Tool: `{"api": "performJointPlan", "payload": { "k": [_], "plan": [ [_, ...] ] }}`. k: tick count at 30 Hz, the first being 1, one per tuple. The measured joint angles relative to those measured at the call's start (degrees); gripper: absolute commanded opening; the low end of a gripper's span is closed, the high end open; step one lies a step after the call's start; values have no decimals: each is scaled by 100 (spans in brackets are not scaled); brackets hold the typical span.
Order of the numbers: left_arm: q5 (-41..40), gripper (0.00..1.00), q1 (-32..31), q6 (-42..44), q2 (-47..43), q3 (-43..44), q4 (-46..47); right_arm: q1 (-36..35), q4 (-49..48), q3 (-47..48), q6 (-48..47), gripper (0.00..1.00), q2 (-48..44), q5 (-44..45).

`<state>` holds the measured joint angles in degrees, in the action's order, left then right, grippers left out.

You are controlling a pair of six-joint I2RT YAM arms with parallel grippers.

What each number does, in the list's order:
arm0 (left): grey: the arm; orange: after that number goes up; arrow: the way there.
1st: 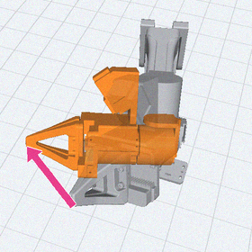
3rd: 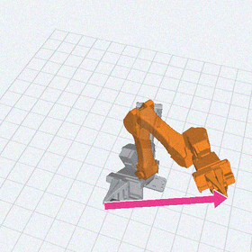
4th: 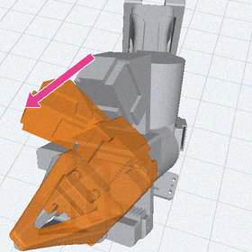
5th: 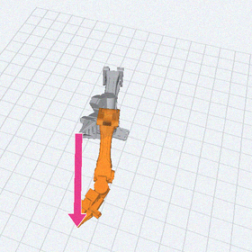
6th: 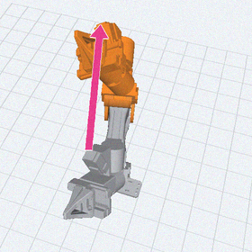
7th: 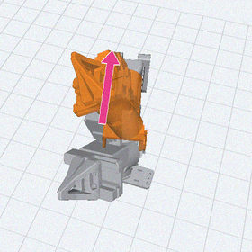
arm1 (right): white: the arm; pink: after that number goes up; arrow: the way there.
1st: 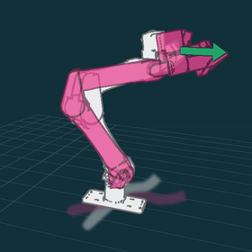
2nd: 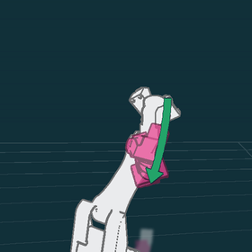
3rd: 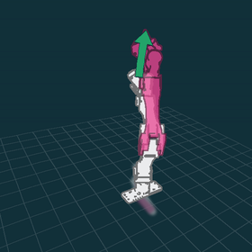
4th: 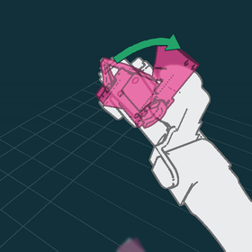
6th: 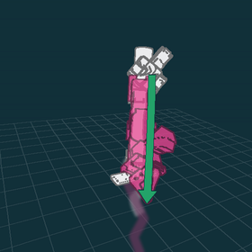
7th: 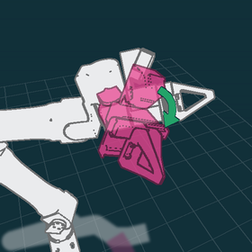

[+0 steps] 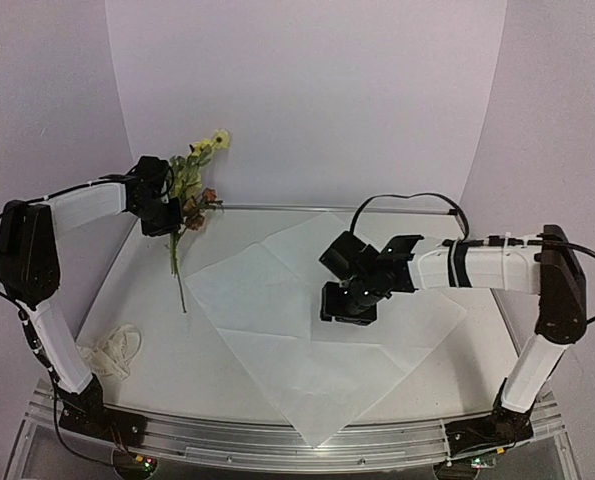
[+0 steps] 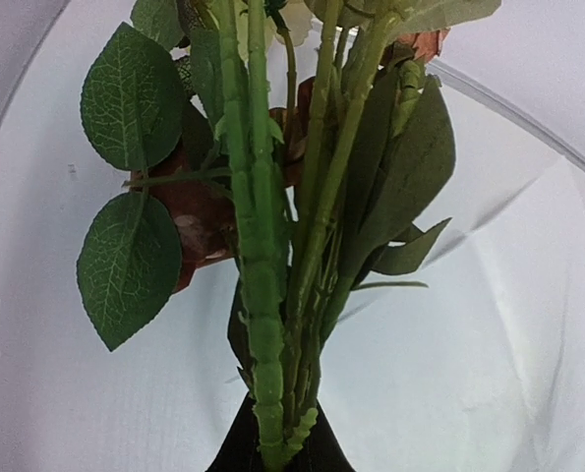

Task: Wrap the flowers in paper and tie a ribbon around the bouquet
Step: Pick up the fake flower from the corner of the board.

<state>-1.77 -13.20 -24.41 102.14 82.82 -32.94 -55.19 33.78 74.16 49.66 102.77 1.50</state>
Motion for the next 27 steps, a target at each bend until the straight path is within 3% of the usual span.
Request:
{"api": "performJointPlan", "payload": {
  "k": [9, 14, 21, 27],
  "plan": [
    [475, 0, -1626, -812, 42, 252, 715, 783, 3, -863, -99, 53, -1211, 65],
    [795, 0, -2336, -1345, 773, 948, 1581, 1139, 59, -1329, -118, 54, -1659, 82],
    [1324, 0, -2860, -2046, 2245, 1842, 2593, 1412, 56, -1730, -158, 56, -2162, 92],
    [1640, 3, -3095, -2662, 3090, 1887, 3147, 1629, 59, -1953, -263, 57, -2351, 83]
  ]
}}
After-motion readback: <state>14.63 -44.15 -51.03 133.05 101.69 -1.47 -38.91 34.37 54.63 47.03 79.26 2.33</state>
